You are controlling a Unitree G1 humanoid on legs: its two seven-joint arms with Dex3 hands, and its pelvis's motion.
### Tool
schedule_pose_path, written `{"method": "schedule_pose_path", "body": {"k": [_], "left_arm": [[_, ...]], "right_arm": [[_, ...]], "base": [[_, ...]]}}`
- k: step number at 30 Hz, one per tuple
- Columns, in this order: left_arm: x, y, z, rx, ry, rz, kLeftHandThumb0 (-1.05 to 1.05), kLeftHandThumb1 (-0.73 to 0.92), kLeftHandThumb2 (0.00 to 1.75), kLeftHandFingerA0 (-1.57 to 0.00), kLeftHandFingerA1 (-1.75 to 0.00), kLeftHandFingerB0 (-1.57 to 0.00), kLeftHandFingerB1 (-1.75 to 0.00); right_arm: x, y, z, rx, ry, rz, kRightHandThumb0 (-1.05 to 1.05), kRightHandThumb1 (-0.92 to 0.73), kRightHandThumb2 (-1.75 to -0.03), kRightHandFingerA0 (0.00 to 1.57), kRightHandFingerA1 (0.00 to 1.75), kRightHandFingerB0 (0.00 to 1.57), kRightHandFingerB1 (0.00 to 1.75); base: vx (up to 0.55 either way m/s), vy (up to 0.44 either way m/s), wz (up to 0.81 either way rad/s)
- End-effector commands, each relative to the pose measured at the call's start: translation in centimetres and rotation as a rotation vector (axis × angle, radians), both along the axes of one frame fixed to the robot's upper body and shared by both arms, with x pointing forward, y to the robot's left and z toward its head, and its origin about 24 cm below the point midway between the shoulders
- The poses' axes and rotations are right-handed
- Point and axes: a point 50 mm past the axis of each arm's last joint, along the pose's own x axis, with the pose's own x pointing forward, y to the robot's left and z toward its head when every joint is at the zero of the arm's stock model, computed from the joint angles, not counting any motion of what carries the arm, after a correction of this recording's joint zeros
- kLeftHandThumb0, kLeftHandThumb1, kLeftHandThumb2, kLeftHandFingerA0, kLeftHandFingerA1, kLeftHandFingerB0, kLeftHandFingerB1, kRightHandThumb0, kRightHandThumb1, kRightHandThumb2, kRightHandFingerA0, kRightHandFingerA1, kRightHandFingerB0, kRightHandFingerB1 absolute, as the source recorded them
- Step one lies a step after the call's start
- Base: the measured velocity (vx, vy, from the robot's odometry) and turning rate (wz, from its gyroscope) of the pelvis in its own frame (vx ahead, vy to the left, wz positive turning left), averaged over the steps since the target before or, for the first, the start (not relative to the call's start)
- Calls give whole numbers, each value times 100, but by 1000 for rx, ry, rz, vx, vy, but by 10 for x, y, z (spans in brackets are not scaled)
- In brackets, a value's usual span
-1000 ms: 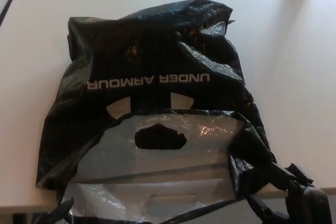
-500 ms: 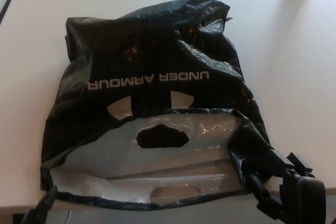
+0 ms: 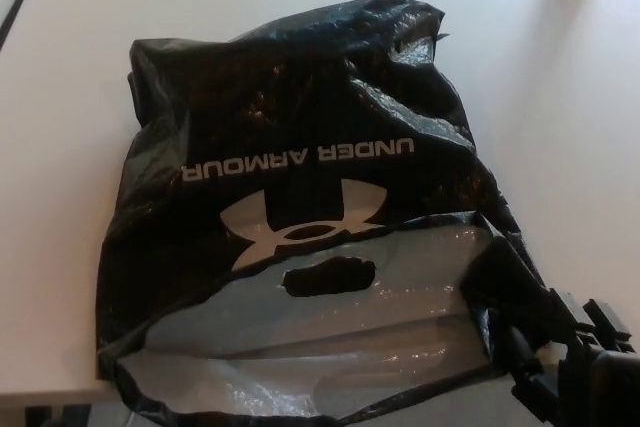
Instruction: A plastic bag is kept infront of the robot in the middle of the desk and the robot uses both its hands to grab it from the top and lifts it up and then releases it.
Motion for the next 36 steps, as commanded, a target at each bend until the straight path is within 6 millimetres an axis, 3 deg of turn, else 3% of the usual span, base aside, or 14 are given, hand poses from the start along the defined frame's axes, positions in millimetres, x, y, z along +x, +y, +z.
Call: {"method": "schedule_pose_path", "body": {"k": [1, 5, 8, 9, 12, 16, 17, 18, 21, 22, 29, 30, 31, 36], "left_arm": [[-1, 15, 4, -37, -113, 109, -29, 53, 50, -23, -142, -10, -5], [1, 19, 0, -49, -77, 137, -40, 44, 69, -41, -111, -1, -10], [5, 20, -5, -54, 2, 132, -45, 44, 70, -40, -109, 0, -9], [6, 18, -7, -57, 38, 129, -43, 54, 50, -15, -151, 0, -15], [6, 14, -16, -81, 153, 72, -36, 53, 47, -15, -167, 0, -12], [5, 6, -23, -12, 243, 19, -49, 43, 63, -47, -128, -3, 0], [4, 3, -24, -16, 267, -8, -45, 47, 44, -16, -175, 0, -8], [3, 1, -24, -14, 270, -22, -45, 45, 62, -45, -131, -2, 0], [0, -9, -22, -13, 275, -97, -45, 46, 61, -45, -134, -2, 0], [0, -12, -22, -22, 277, -112, -44, 47, 44, -18, -175, 0, -4], [-10, -31, -15, -42, 296, -221, -44, 47, 45, -21, -175, 0, -2], [-11, -33, -13, -58, 300, -224, -43, 46, 44, -19, -175, 0, -2], [-11, -34, -12, -78, 302, -230, -38, 50, 45, -19, -175, 0, -3], [-11, -35, -11, -93, 314, -232, -43, 48, 44, -18, -175, 0, -1]], "right_arm": [[-4, -13, 5, 8, -114, -76, -34, -69, -60, 66, 160, 58, 138], [-4, -13, 4, 7, -112, -85, -51, -59, -82, 84, 133, 66, 116], [-5, -14, 3, 8, -108, -83, -34, -68, -61, 68, 158, 59, 135], [-5, -14, 3, -5, -112, -90, -34, -69, -60, 70, 154, 56, 136], [-5, -13, 2, 17, -104, -88, -36, -66, -61, 70, 157, 60, 135], [-4, -14, 2, 11, -105, -102, -49, -58, -83, 83, 129, 67, 113], [-4, -15, 2, 13, -103, -107, -37, -69, -61, 68, 157, 56, 136], [-3, -15, 3, 13, -107, -107, -50, -59, -84, 83, 129, 67, 113], [-1, -15, 5, 44, -110, -101, -51, -58, -83, 84, 131, 67, 114], [-1, -15, 5, 47, -110, -99, -51, -59, -83, 83, 130, 67, 114], [-2, -14, 0, 71, -36, -78, -46, -67, -63, 65, 145, 57, 86], [-2, -14, -1, 74, -14, -61, -52, -64, -60, 72, 84, 50, 38], [0, -16, -3, 78, 53, -49, -73, -50, -81, 14, 40, 4, 27], [8, -24, -6, 41, 208, -9, -73, -46, -81, 12, 36, 0, 5]], "base": [[0, 0, 0], [0, 0, 0], [0, 0, 0], [0, 0, 0], [0, 0, 0], [0, 0, 0], [0, 0, 0], [0, 0, 0], [0, 0, 0], [0, 0, 0], [0, 0, 0], [0, 0, 0], [0, 0, 0], [0, 0, 0]]}}
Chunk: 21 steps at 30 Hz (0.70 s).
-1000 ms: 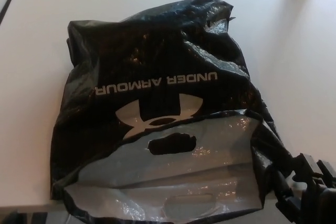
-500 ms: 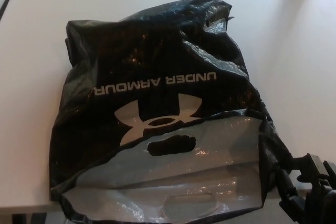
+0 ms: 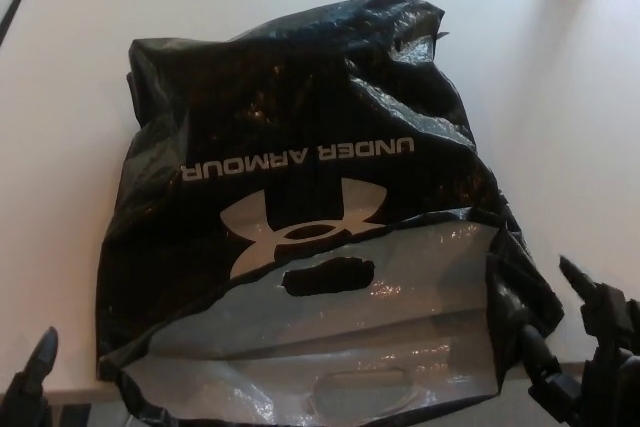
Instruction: A plastic bag is kept infront of the robot in the middle of the desk and the robot uses both its hands to grab it from the top and lifts it up and then releases it.
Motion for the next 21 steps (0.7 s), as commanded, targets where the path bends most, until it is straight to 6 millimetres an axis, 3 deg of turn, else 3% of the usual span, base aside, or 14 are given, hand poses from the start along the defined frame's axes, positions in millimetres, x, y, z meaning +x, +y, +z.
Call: {"method": "schedule_pose_path", "body": {"k": [1, 4, 14, 15, 16, 17, 18, 21], "left_arm": [[-1, 3, -1, -41, 72, -7, -38, 47, 50, -16, -175, 0, -2], [0, 7, -4, -42, 91, 3, -38, 53, 47, -22, -175, 0, 0], [13, 22, -14, -88, 164, 55, -43, 46, 48, -36, -175, 0, 0], [15, 25, -14, -83, 175, 65, -44, 46, 49, -38, -175, 0, 0], [16, 27, -14, -74, 181, 74, -44, 46, 49, -38, -175, 0, 0], [17, 29, -15, -83, 184, 77, -43, 45, 49, -40, -175, 0, 0], [19, 32, -14, -88, 186, 83, -40, 47, 51, -37, -175, 0, -1], [21, 36, -14, -109, 197, 92, -39, 45, 48, -41, -175, 0, 0]], "right_arm": [[8, -14, -6, -4, 232, 54, -75, -47, -81, 14, 31, 0, 2], [10, -16, -3, 35, 250, 81, -74, -47, -81, 12, 35, 0, 3], [14, -22, 6, -38, 274, 129, -74, -46, -81, 12, 43, 0, 5], [13, -24, 8, -58, 285, 155, -70, -55, -57, 19, 34, 0, 6], [14, -25, 9, -67, 291, 172, -70, -55, -57, 19, 34, 0, 6], [13, -26, 10, -71, 303, 183, -73, -45, -81, 13, 44, 0, 6], [14, -28, 12, -64, 324, 206, -71, -57, -58, 16, 33, 0, 5], [14, -36, 15, -49, 358, 229, -75, -47, -70, 11, 38, 0, 1]], "base": [[0, 0, 0], [0, 0, 0], [0, 0, 0], [0, 0, 0], [0, 0, 0], [0, 0, 0], [0, 0, 0], [0, 0, 0]]}}
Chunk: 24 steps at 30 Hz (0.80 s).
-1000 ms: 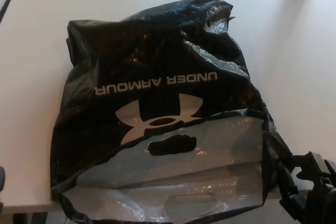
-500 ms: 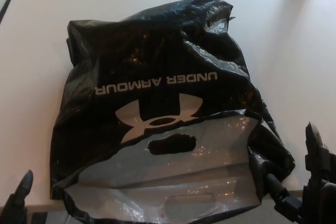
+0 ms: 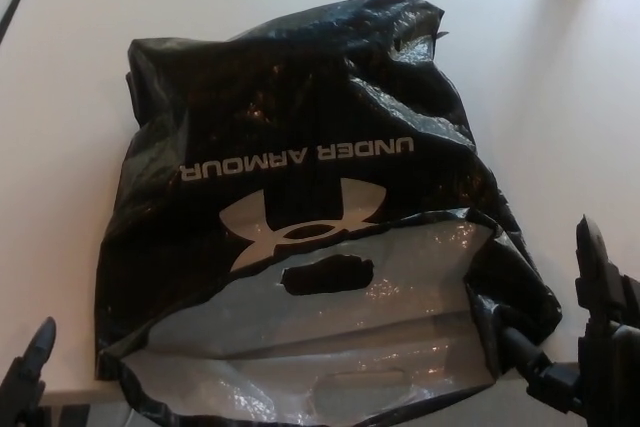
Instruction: A plastic bag is kept infront of the robot in the middle of the desk and the robot uses both its hands to grab it from the top and lifts it up and then releases it.
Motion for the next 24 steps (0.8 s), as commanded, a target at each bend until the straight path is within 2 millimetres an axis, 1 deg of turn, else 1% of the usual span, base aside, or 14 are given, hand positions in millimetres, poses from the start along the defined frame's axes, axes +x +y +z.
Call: {"method": "schedule_pose_path", "body": {"k": [1, 3, 5, 6, 9, 10, 11, 16, 17, 18, 19, 20, 21, 24], "left_arm": [[5, 28, -9, -71, 141, 77, -39, 45, 48, -42, -175, 0, 0], [6, 30, -9, -67, 163, 82, -42, 47, 49, -43, -175, 0, 0], [8, 33, -9, -67, 167, 81, -41, 47, 49, -43, -175, 0, 0], [8, 33, -9, -66, 172, 78, -44, 46, 49, -43, -175, 0, 0], [13, 34, -10, -40, 191, 56, -41, 47, 50, -47, -175, 0, 0], [14, 34, -10, -38, 196, 53, -43, 47, 52, -45, -175, 0, 0], [14, 33, -10, -38, 203, 44, -44, 47, 52, -44, -175, 0, 0], [17, 27, -11, -59, 223, 3, -42, 46, 53, -52, -175, 0, 0], [17, 26, -11, -53, 224, -4, -44, 46, 53, -52, -175, 0, 0], [17, 24, -11, -45, 225, -12, -44, 46, 53, -52, -175, 0, 0], [18, 19, -11, -40, 227, -36, -45, 45, 53, -57, -175, 0, 0], [18, 16, -11, -33, 234, -60, -44, 46, 53, -58, -175, 0, 0], [17, 14, -11, -42, 239, -74, -41, 46, 53, -54, -175, 0, 0], [14, 9, -11, -63, 242, -100, -41, 46, 53, -52, -175, 0, 0]], "right_arm": [[0, -30, 4, -6, 227, 95, -68, -55, -58, 16, 33, 0, 4], [2, -35, 7, -19, 236, 112, -70, -47, -67, 14, 38, 0, 3], [3, -36, 9, -34, 241, 123, -69, -57, -59, 19, 35, 0, 5], [3, -37, 10, -49, 247, 132, -75, -47, -82, 13, 44, 0, 5], [4, -40, 13, -81, 270, 170, -73, -46, -81, 12, 44, 0, 6], [4, -40, 14, -79, 268, 174, -69, -55, -58, 18, 35, 0, 4], [5, -40, 14, -81, 268, 175, -73, -45, -80, 12, 44, 0, 6], [7, -42, 15, -95, 297, 185, -74, -46, -81, 12, 44, 0, 5], [8, -42, 15, -98, 297, 187, -70, -57, -59, 18, 35, 0, 3], [8, -42, 15, -100, 295, 190, -70, -57, -59, 18, 35, 0, 3], [9, -42, 15, -97, 305, 191, -77, -47, -82, 12, 44, 0, 5], [9, -41, 14, -90, 314, 195, -71, -56, -58, 19, 34, 0, 5], [10, -40, 14, -91, 316, 198, -74, -46, -81, 14, 44, 0, 6], [10, -38, 13, -90, 319, 199, -74, -46, -81, 14, 44, 0, 7]], "base": [[0, 0, 0], [0, 0, 0], [0, 0, 0], [0, 0, 0], [0, 0, 0], [0, 0, 0], [0, 0, 0], [0, 0, 0], [0, 0, 0], [0, 0, 0], [0, 0, 0], [0, 0, 0], [0, 0, 0], [0, 0, 0]]}}
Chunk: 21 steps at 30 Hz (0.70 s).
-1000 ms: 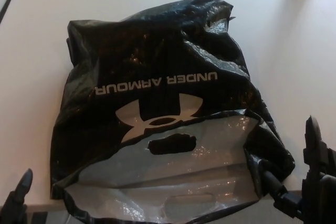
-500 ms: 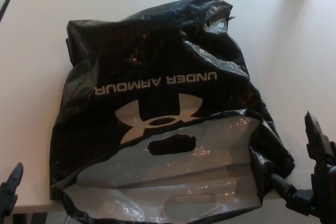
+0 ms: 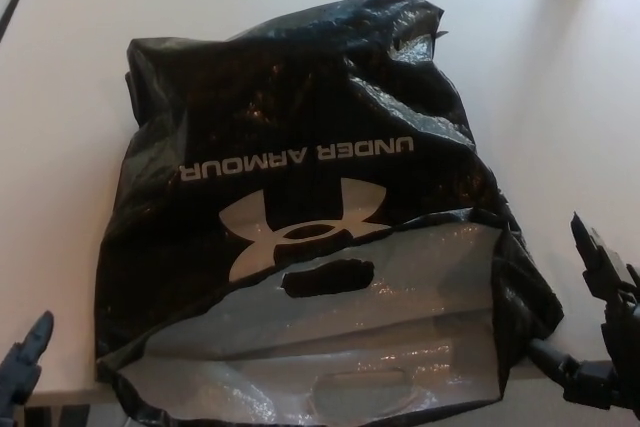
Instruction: A plastic bag is kept infront of the robot in the middle of the desk and the robot uses both its hands to grab it from the top and lifts it up and then releases it.
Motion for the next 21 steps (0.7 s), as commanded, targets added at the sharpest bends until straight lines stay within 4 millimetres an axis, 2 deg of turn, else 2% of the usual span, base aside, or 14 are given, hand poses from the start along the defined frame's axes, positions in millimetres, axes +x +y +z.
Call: {"method": "schedule_pose_path", "body": {"k": [1, 6, 10, 15, 21], "left_arm": [[-8, -9, -5, -35, 103, -78, -38, 46, 52, -55, -175, 0, 0], [-22, -26, -13, -29, 113, -139, -36, 46, 52, -53, -175, 0, 0], [-25, -31, -18, -12, 126, -170, -35, 47, 53, -51, -175, 0, 0], [-21, -36, -18, 2, 117, -175, -36, 47, 52, -54, -175, 0, 0], [-12, -41, -17, 13, 107, -188, -35, 47, 53, -51, -175, 0, 0]], "right_arm": [[0, -9, -2, -1, 115, 21, -72, -45, -80, 14, 44, 0, 6], [-1, -9, -4, 25, 125, 14, -70, -45, -79, 13, 43, 0, 6], [0, -10, -2, 17, 142, 30, -72, -46, -81, 14, 44, 0, 9], [1, -8, -3, -17, 170, 71, -72, -46, -81, 16, 45, 0, 12], [-2, -2, -9, -40, 212, 119, -66, -43, -78, 18, 45, 0, 14]], "base": [[0, 0, 0], [0, 0, 0], [0, 0, 0], [0, 0, 0], [0, 0, 0]]}}
